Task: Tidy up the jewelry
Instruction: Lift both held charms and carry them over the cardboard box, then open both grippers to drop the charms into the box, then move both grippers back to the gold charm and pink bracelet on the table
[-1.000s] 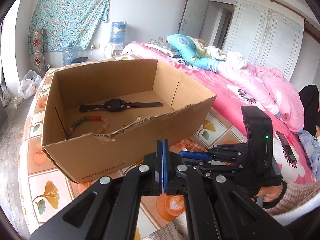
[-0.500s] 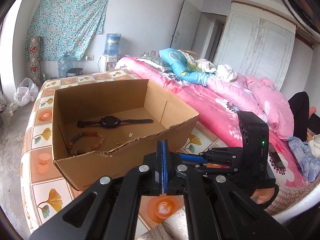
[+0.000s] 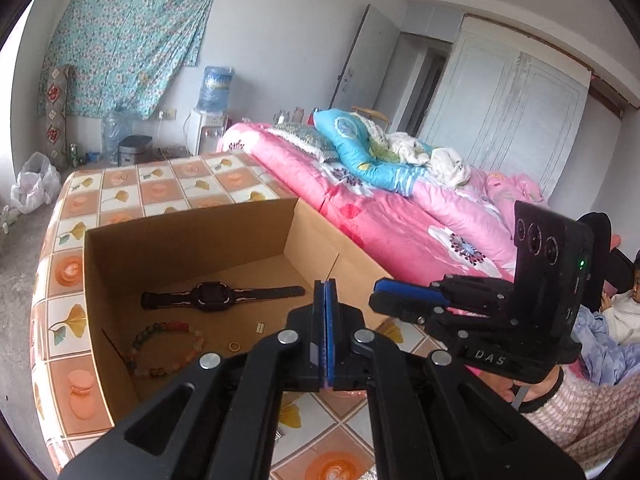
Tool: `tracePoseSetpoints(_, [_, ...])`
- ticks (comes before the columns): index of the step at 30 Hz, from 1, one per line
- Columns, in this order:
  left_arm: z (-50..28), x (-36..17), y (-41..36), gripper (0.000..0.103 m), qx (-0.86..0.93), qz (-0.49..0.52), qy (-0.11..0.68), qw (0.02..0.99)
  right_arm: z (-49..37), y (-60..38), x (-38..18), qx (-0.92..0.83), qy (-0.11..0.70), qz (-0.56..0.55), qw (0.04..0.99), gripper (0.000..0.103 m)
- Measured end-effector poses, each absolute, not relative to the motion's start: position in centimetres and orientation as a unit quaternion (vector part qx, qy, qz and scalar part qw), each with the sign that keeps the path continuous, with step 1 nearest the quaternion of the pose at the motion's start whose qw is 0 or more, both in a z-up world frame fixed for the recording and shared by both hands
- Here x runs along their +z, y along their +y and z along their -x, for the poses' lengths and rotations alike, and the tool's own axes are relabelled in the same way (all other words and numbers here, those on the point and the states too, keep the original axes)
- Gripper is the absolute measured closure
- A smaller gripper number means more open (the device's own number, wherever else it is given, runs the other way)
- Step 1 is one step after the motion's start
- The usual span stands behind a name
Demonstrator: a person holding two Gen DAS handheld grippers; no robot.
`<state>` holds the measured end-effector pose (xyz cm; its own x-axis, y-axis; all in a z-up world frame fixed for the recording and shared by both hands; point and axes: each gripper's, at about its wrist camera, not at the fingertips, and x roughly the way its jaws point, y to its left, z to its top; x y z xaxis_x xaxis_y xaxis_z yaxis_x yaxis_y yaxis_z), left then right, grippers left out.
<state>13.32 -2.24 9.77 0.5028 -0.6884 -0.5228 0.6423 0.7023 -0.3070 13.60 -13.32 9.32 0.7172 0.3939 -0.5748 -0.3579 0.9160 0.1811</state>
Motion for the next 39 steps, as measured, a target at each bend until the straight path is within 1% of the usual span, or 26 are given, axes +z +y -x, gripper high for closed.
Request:
tracePoseSetpoints(8, [-21.0,4.8,-4.5,0.103,-0.344,0.03,0.421,0.839,-19.7,-13.6,5.9,0.204,0.409,-0.007,0.889,0.092])
tracePoseSetpoints(10, [-22.3,3.8,-4.7,0.103,-0.333,0.04,0.452,0.827,-20.1,-13.7,5.8,0.199,0.416,-0.001,0.887,0.092])
tracePoseSetpoints(13, [-22.8,3.4,-4.9,0.102,-0.323,0.044,0.463,0.824,-20.0,-14.0,6.1,0.198,0.412,-0.002,0.889,0.091])
tracePoseSetpoints(15, [-22.9,3.5,-5.0,0.097,-0.318,0.044,0.462,0.827,-19.8,-14.4,6.4,0.198,0.406,-0.006,0.892,0.09])
tracePoseSetpoints(18, [-23.0,3.7,-5.2,0.093,-0.309,0.038,0.459,0.832,-19.8,-14.9,6.6,0.197,0.398,-0.013,0.896,0.09])
tracePoseSetpoints(26, [-22.5,4.6,-4.9,0.093,-0.302,0.037,0.441,0.844,-18.7,-16.4,8.1,0.192,0.367,-0.032,0.91,0.089])
tracePoseSetpoints(28, [-21.9,5.2,-4.7,0.093,-0.307,0.042,0.427,0.849,-18.0,-16.7,8.6,0.192,0.356,-0.036,0.914,0.086])
tracePoseSetpoints(30, [-20.7,6.1,-4.3,0.093,-0.315,0.041,0.403,0.858,-17.2,-17.0,9.1,0.193,0.343,-0.04,0.918,0.081])
tracePoseSetpoints(34, [-17.6,7.9,-3.4,0.093,-0.34,0.036,0.352,0.871,-15.2,-17.3,9.9,0.204,0.318,-0.049,0.925,0.075])
tracePoseSetpoints(39, [-13.1,8.8,-1.6,0.083,-0.365,0.031,0.306,0.879,-12.3,-17.0,10.1,0.222,0.294,-0.054,0.928,0.066])
